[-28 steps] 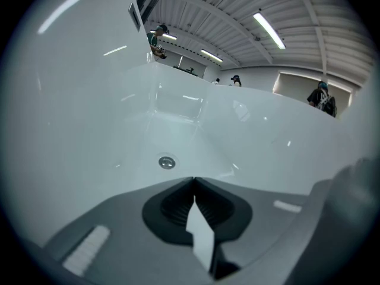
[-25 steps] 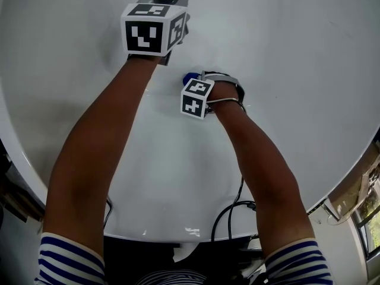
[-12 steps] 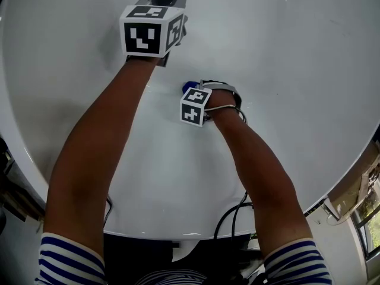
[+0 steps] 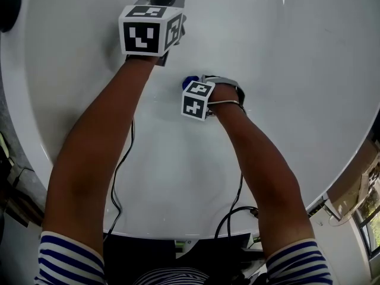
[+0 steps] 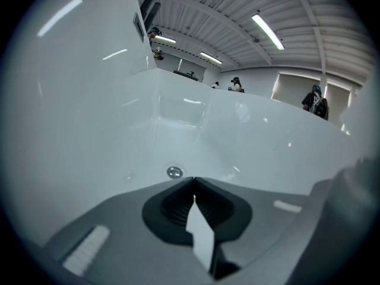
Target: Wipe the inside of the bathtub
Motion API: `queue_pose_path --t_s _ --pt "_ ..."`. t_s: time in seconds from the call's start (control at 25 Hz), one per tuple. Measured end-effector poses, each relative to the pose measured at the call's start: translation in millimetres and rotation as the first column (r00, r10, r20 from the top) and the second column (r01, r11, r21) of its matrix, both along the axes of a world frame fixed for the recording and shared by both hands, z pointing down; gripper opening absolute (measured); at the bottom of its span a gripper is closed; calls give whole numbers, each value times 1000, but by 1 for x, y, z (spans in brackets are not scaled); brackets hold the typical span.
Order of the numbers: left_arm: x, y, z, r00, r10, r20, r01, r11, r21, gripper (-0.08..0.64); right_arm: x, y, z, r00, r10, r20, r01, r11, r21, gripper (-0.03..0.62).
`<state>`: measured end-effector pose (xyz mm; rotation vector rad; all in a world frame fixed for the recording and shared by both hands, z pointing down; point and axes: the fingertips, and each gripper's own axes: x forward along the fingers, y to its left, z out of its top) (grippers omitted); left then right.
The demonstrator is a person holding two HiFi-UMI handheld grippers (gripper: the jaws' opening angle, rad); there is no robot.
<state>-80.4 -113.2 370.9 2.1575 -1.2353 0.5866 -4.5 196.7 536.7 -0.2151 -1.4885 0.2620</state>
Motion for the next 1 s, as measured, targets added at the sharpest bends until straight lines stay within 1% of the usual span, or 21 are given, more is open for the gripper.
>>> queue_pose_path --t_s 0.16,0.32,0.48,0.6,0.76,0.84,1.0 --pt "-2 -32 -16 1000 0 -7 0 1000 31 3 -11 -64 -15 1000 15 25 -17 997 80 52" --pt "-2 -58 -23 1000 4 -8 -4 999 53 3 -27 -122 -23 997 24 70 -35 985 169 51" --pt "-1 -76 -17 1000 -10 -10 10 998 54 3 -36 -164 -16 996 9 85 -28 973 230 52" --pt "4 -91 -10 1000 -1 0 1 998 60 3 -43 -196 -14 995 10 97 -37 960 278 52" --pt "6 -110 -5 1000 -8 -1 8 997 74 3 -54 -220 -8 994 -1 111 -32 952 303 52" --pt "8 -117 -1 1000 3 3 -4 996 84 3 -59 -226 -1 994 -5 112 -29 952 304 52" --pt "6 -128 8 1000 -1 3 1 996 90 3 -68 -225 11 993 -20 116 -14 958 288 52"
